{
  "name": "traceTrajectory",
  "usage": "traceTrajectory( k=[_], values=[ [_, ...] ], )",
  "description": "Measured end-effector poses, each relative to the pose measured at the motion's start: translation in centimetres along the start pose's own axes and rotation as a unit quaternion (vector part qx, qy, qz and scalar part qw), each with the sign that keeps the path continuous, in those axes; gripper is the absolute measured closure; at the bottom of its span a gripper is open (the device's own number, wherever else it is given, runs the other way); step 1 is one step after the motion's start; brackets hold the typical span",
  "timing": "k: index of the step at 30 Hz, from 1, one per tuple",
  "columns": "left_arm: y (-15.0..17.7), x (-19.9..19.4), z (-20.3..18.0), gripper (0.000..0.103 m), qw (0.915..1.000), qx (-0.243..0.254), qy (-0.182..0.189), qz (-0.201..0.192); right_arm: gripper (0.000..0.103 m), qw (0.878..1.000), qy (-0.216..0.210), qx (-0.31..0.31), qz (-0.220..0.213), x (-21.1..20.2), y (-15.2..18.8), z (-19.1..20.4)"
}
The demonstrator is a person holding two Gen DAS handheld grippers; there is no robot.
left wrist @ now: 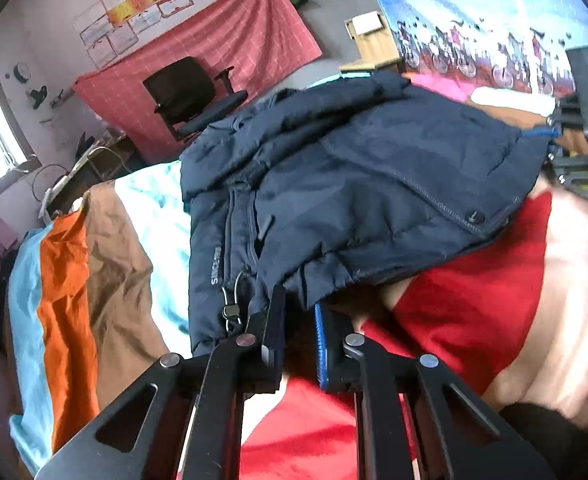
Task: Fold large clothes
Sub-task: 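Lift the held jacket edge with both tools and fold it over the body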
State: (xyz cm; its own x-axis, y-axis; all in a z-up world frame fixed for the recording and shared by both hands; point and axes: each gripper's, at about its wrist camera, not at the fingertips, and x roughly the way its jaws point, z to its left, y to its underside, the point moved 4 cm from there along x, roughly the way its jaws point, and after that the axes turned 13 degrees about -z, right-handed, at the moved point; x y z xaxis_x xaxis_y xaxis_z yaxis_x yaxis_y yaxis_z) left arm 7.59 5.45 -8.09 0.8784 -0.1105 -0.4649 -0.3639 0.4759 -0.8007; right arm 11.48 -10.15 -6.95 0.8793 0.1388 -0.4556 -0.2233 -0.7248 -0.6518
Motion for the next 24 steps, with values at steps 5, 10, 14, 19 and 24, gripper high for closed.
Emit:
traceTrajectory(
  k=[5, 10, 14, 19, 24],
  values=[
    [-2.4, -1.2, 1.6, 0.098, 0.9987, -0.045, 0.002, -0.023, 0.095, 0.998, -0.013, 0.069, -0.008, -0.8, -2.1, -2.3],
    [-5.3, -2.8, 3.6, 0.099, 0.9952, -0.080, -0.002, -0.057, 0.096, 0.993, 0.006, 0.112, -0.043, -3.5, -4.8, -5.5],
    [-8.2, -2.9, 5.3, 0.101, 0.9934, -0.080, -0.011, -0.081, 0.096, 0.990, 0.015, 0.121, -0.063, -4.2, -7.6, -8.3],
    [-13.1, -1.1, 8.4, 0.101, 0.9909, -0.097, -0.023, -0.090, 0.096, 0.992, -0.011, 0.119, -0.043, -2.2, -11.0, -11.0],
    [-17.1, 1.7, 10.8, 0.102, 0.9899, -0.102, -0.038, -0.091, 0.096, 0.995, -0.042, 0.093, -0.011, 0.5, -15.0, -13.2]
  ],
)
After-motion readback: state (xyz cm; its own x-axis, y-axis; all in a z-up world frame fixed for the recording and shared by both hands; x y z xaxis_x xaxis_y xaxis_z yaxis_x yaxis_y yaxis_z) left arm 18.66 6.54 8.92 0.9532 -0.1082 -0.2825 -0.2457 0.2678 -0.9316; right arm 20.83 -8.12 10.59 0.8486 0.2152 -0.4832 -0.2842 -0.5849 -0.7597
